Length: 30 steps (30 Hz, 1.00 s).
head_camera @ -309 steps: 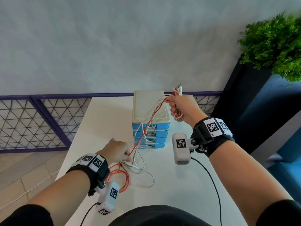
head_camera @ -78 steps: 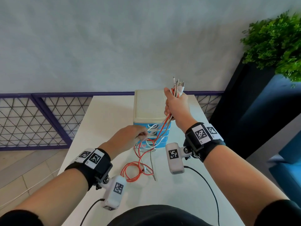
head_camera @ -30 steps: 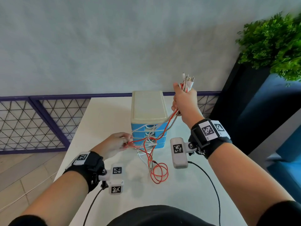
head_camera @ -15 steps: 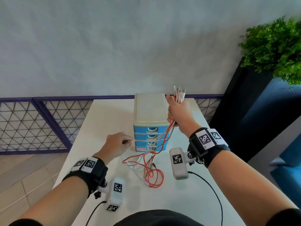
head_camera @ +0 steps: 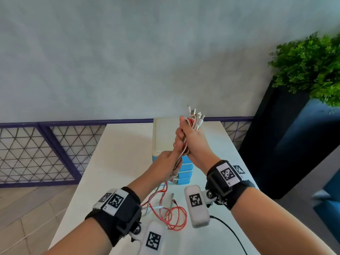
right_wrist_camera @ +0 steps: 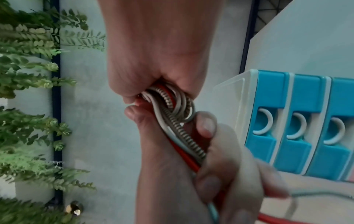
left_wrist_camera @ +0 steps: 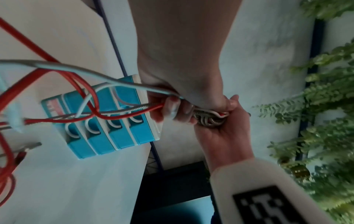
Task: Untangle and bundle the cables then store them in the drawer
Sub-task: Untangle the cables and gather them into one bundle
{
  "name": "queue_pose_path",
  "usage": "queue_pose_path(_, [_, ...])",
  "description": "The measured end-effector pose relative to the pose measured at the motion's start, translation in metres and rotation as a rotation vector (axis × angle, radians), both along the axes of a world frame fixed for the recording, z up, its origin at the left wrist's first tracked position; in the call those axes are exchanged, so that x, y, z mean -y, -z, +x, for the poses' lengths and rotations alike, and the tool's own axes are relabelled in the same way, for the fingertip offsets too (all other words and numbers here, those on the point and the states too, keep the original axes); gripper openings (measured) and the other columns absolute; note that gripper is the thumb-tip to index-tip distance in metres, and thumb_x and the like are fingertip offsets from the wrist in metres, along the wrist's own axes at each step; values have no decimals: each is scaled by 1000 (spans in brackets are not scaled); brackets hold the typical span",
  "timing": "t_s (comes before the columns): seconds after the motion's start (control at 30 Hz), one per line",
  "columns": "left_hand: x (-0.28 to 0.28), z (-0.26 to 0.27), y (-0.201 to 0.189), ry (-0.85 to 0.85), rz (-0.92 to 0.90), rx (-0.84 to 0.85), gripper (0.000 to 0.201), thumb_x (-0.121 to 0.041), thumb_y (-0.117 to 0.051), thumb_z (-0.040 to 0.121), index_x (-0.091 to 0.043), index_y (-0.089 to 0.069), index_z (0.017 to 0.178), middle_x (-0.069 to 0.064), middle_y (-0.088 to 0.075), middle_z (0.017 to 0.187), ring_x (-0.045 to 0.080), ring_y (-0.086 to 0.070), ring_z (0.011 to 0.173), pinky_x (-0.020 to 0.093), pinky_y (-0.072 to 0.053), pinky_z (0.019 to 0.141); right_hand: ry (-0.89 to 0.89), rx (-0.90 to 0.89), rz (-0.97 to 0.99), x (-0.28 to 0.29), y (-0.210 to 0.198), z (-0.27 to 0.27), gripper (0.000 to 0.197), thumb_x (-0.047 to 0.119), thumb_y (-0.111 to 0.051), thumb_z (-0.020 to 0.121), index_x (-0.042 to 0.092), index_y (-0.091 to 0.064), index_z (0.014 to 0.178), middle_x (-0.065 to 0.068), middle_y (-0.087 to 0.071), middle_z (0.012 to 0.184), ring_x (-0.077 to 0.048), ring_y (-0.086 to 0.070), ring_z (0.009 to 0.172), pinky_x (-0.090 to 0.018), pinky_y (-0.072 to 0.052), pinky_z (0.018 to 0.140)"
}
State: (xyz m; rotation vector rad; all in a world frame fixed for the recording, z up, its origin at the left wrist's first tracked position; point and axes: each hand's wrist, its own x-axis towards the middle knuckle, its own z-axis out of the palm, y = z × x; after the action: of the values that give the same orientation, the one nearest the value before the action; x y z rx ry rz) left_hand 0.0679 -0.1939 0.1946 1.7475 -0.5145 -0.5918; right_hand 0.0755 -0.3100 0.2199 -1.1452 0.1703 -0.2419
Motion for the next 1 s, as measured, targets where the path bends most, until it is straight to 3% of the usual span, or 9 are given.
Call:
queue_pose_path(0.1, [0, -1, 2, 68, 69, 75, 75, -72, -21, 87, -12, -46, 48, -2, -39, 37, 11, -36, 34, 22, -38, 46, 40, 3, 25, 1, 2, 0, 36, 35, -56, 96, 18, -42, 68, 1, -37, 54, -13, -38, 38, -29, -39, 46])
queue_pose_path(0.33, [-20, 7, 16, 371, -78, -192, 58, -61, -34, 90, -15, -39, 55, -2, -32, 46, 13, -38, 44, 32, -49, 77, 132, 10, 331, 21, -1, 9, 35, 36, -55, 96, 21, -41, 67, 6, -30, 52, -7, -28, 36, -21, -34, 38])
queue_pose_path(0.43, [-23, 13, 17, 395, 63, -123, 64, -67, -31, 85, -9, -40, 60, 0, -37, 47, 15, -45, 49, 36, -48, 87, 147, 8, 360, 25, 4, 9, 36, 35, -55, 96, 21, -43, 66, 6, -28, 53, -6, -26, 36, -20, -31, 37])
queue_pose_path(0.53, [-27, 16, 20, 406, 184, -59, 57, -68, -27, 84, -16, -41, 66, -4, -42, 53, 14, -57, 60, 28, -42, 83, 178, -3, 373, 34, 6, 9, 35, 36, -57, 95, 22, -44, 66, 7, -28, 51, -6, -25, 36, -20, -30, 36])
queue_pose_path(0.67, [-33, 19, 26, 469, 1, -346, 40, -51, -36, 93, -17, -44, 74, -9, -39, 54, 10, -50, 56, 42, -42, 100, 182, -8, 436, 43, 9, 8, 35, 36, -56, 96, 23, -45, 66, 8, -29, 48, -5, -24, 34, -19, -28, 35])
queue_pose_path(0.73, [-36, 20, 27, 472, -124, -480, 33, -46, -40, 92, -18, -47, 75, -10, -36, 53, 7, -42, 49, 41, -41, 106, 148, 5, 503, 42, 10, 7, 35, 35, -54, 96, 22, -43, 66, 9, -28, 47, -4, -23, 33, -17, -26, 34])
queue_pose_path(0.83, [-39, 25, 33, 463, -150, -467, 32, -46, -44, 90, -20, -55, 74, -9, -38, 53, 7, -44, 51, 39, -37, 110, 130, 25, 513, 44, 10, 6, 35, 36, -53, 97, 21, -42, 67, 10, -28, 45, -3, -23, 32, -17, -27, 33])
queue_pose_path(0.9, [-42, 27, 37, 446, -144, -474, 32, -51, -54, 84, -22, -60, 73, -9, -40, 54, 10, -47, 57, 34, -39, 104, 114, 21, 470, 46, 9, 4, 35, 35, -52, 97, 20, -44, 67, 10, -28, 45, -3, -23, 33, -17, -28, 34])
queue_pose_path(1.0, [-42, 29, 36, 362, -55, -399, 35, -52, -47, 88, -23, -59, 70, -6, -39, 59, 11, -39, 63, 17, -41, 70, 87, -24, 386, 49, 9, 4, 33, 34, -52, 98, 20, -46, 68, 9, -30, 46, -3, -25, 33, -17, -28, 34])
